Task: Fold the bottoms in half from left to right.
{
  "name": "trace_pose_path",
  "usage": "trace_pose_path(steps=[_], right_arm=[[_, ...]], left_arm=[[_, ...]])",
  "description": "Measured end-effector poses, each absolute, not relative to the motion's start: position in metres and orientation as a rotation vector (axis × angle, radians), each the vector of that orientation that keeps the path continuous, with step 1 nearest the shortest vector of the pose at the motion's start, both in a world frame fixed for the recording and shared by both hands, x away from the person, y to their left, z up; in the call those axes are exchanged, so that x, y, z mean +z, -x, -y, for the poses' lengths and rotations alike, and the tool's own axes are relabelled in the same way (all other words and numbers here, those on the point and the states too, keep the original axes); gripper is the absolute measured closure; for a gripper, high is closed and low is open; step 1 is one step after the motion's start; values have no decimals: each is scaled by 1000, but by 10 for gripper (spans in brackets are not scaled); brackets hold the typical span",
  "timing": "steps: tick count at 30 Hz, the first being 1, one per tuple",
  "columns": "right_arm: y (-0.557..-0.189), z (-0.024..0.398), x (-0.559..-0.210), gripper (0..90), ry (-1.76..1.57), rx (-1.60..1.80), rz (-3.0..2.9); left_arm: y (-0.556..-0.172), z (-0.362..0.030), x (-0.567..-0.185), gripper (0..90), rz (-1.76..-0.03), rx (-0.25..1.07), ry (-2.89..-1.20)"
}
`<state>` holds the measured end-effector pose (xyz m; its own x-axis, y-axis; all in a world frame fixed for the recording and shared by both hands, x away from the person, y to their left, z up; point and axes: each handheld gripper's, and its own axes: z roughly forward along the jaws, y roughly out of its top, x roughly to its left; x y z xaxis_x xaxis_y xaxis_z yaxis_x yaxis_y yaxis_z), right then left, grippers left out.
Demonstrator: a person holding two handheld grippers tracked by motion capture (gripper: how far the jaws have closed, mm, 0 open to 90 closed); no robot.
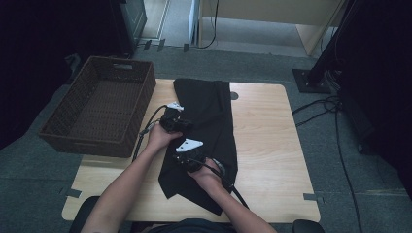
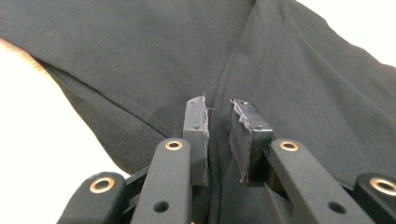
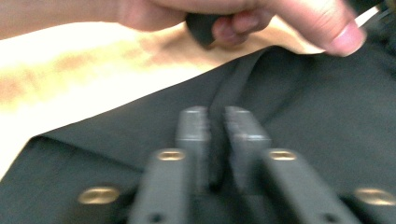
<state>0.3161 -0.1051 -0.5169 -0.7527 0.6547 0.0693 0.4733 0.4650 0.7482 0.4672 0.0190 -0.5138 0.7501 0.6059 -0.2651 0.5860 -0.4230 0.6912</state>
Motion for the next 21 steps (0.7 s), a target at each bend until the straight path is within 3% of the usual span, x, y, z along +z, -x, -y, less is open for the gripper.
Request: trace_pose_path(steps=[7, 16, 21], right_arm=[[-299, 142, -504, 878, -1051, 1191, -2475], [-269, 232, -500, 875, -1222, 1099, -2381], [-261, 253, -504, 873, -1271, 1064, -2375]], left_arm=[[-468, -21, -513, 774, -900, 62, -2139], [-469, -22, -513, 777, -910, 111, -2141], [-470, -23, -514, 777, -926, 113, -2129]])
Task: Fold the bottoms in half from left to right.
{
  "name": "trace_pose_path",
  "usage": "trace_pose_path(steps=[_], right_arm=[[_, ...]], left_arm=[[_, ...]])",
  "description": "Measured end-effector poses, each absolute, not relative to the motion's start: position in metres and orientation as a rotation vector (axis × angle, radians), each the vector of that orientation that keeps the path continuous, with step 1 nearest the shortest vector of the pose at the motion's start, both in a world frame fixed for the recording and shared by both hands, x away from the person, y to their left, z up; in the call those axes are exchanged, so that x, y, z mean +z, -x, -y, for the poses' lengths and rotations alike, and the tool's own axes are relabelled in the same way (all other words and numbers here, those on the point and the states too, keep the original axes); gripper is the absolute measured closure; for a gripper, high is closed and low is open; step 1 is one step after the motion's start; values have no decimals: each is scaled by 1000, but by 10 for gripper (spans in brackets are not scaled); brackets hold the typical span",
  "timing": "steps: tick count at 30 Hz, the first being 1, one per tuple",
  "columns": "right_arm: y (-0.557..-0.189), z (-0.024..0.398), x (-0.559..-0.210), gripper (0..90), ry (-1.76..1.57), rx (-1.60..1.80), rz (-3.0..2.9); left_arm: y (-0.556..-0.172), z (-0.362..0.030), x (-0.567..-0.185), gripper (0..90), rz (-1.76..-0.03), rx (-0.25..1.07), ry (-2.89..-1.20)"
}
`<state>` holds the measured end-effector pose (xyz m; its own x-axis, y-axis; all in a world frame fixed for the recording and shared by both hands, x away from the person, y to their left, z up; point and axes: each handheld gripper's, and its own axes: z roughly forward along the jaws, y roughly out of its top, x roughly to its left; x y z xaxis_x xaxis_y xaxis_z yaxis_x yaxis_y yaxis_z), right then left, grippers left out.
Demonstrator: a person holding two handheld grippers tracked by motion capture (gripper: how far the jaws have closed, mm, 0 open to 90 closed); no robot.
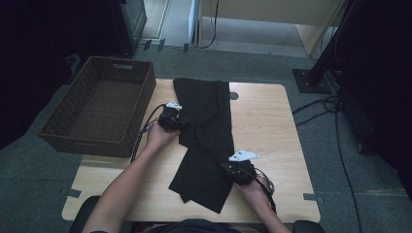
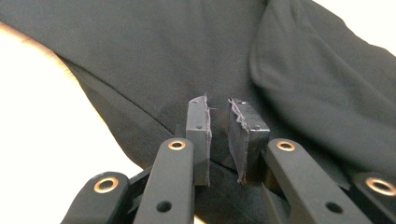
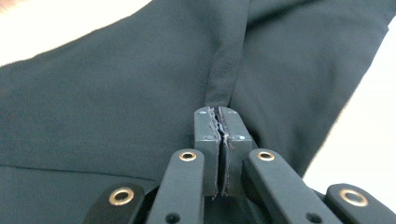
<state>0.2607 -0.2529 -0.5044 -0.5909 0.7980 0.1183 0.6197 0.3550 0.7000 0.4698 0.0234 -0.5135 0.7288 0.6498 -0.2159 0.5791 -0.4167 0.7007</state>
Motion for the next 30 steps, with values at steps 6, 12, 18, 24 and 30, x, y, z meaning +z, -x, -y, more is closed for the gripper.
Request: trace_pose_path(steps=[6, 12, 18, 24, 30], right_arm=[[-271, 257, -497, 716, -1297, 1141, -2337], [-304, 236, -494, 619, -1250, 1206, -2313], [-355, 206, -491, 532, -1223, 1252, -2283], [-400, 179, -501, 518, -1257, 1181, -2288], [-396, 175, -507, 871, -1197, 978, -2363]], left_arm=[[-466, -21, -512, 764, -910, 101, -2152], [-459, -18, -510, 733, -883, 91, -2179], [-458, -18, -511, 730, -877, 83, -2174], [-458, -19, -512, 733, -872, 80, -2165], [-458, -20, -511, 743, -873, 84, -2171]])
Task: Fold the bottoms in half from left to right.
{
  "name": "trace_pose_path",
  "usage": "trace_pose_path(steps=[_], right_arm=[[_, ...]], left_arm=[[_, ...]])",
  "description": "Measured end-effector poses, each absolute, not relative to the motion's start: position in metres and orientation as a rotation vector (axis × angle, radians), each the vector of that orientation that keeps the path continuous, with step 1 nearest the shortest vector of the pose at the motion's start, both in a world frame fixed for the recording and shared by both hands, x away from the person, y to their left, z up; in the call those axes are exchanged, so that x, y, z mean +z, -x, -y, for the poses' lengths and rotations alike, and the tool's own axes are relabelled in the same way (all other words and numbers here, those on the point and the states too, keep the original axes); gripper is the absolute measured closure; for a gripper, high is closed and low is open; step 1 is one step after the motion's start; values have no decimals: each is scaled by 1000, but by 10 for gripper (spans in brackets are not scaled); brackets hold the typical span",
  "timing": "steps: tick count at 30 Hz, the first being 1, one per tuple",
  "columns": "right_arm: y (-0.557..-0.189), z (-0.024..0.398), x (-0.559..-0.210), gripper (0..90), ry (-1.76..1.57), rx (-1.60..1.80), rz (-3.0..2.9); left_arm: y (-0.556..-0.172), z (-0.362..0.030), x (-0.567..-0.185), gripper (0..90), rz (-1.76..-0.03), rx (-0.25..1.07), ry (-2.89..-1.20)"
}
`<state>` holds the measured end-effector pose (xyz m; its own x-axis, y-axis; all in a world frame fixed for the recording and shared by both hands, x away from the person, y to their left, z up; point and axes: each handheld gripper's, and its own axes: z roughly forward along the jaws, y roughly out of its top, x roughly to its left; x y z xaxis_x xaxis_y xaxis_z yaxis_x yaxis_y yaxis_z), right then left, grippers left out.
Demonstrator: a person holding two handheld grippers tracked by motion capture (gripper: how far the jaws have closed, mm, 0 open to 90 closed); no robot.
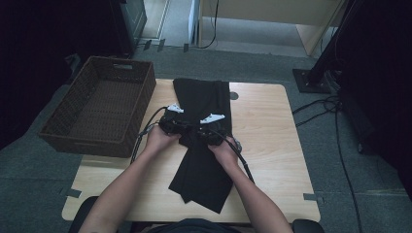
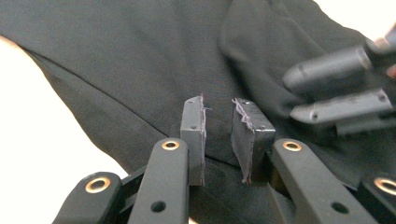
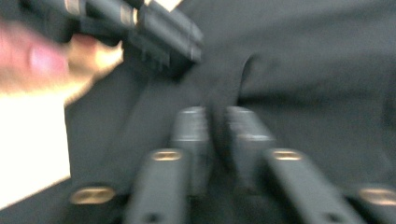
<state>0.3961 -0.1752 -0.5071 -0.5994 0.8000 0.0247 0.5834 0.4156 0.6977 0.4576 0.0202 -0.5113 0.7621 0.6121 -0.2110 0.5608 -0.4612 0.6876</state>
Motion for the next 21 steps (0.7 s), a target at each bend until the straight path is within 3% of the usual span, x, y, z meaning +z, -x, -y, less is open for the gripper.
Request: trace_pose_path(steps=[13, 16, 18, 20, 21], right_arm=[[-324, 268, -503, 882, -1342, 992, -2256], [-323, 278, -506, 877, -1371, 987, -2243], [-324, 284, -507, 859, -1401, 989, -2240], [-327, 282, -503, 762, -1393, 1042, -2211], [-327, 282, -503, 762, -1393, 1042, -2211]], left_arm=[[-461, -27, -512, 744, -913, 113, -2149], [-461, -28, -512, 742, -923, 112, -2144], [-461, -27, -512, 731, -921, 114, -2148], [-460, -26, -512, 689, -919, 102, -2142], [-460, -26, -512, 689, -916, 96, -2140]])
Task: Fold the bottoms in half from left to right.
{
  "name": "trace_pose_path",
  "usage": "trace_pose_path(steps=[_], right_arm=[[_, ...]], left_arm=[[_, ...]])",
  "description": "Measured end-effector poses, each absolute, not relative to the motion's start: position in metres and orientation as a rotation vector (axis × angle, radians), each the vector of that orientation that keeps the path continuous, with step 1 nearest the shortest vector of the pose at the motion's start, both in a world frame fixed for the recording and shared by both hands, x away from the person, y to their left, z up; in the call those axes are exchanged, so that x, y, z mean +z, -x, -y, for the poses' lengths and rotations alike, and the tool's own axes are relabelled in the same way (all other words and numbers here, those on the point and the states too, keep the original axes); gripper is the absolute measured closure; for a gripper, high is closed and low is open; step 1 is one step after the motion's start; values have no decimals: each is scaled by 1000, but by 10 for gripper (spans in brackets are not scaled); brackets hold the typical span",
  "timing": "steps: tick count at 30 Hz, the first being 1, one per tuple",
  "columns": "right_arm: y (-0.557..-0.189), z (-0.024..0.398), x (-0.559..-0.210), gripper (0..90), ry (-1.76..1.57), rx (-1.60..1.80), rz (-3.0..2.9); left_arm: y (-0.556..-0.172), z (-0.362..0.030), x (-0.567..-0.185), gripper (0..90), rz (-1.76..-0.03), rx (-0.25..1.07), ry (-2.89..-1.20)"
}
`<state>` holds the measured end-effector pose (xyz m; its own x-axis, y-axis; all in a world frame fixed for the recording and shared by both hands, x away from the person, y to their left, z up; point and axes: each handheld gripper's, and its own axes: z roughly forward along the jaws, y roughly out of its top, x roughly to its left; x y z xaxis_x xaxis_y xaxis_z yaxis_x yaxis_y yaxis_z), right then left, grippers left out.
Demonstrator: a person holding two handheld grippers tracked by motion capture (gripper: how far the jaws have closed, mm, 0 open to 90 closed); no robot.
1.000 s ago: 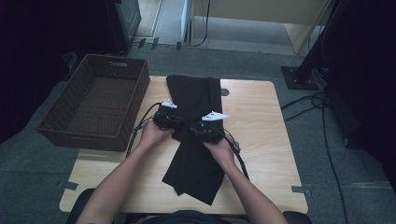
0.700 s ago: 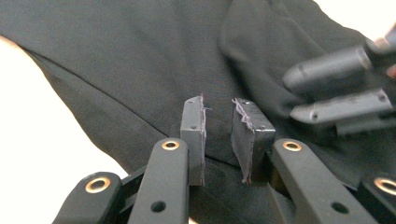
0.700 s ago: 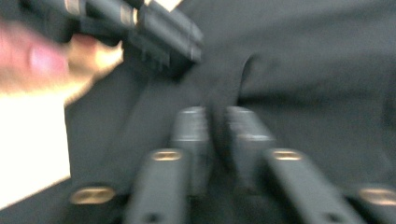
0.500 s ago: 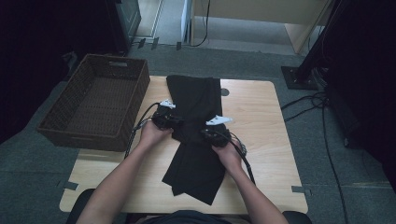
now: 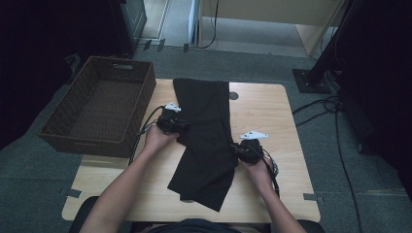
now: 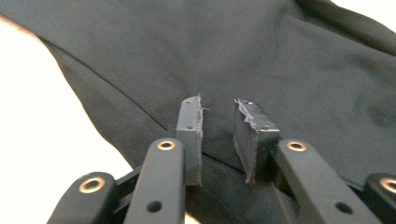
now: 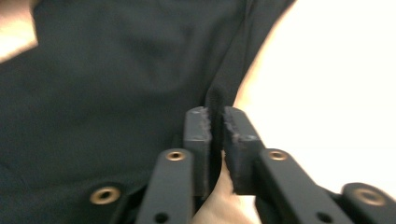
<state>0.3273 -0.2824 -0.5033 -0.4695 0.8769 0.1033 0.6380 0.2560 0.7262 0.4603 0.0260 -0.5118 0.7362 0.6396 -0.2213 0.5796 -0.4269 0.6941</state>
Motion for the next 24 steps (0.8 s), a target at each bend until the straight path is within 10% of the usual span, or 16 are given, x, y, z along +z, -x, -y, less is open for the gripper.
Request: trace_pose_path(steps=[6, 24], right_arm=[[-338, 265, -497, 623, -1306, 1135, -2130], [-319, 194, -469, 665, -1137, 1236, -2258]], left_arm=[[-459, -24, -512, 627, -914, 87, -2134], [-460, -23, -511, 667, -916, 94, -2149]])
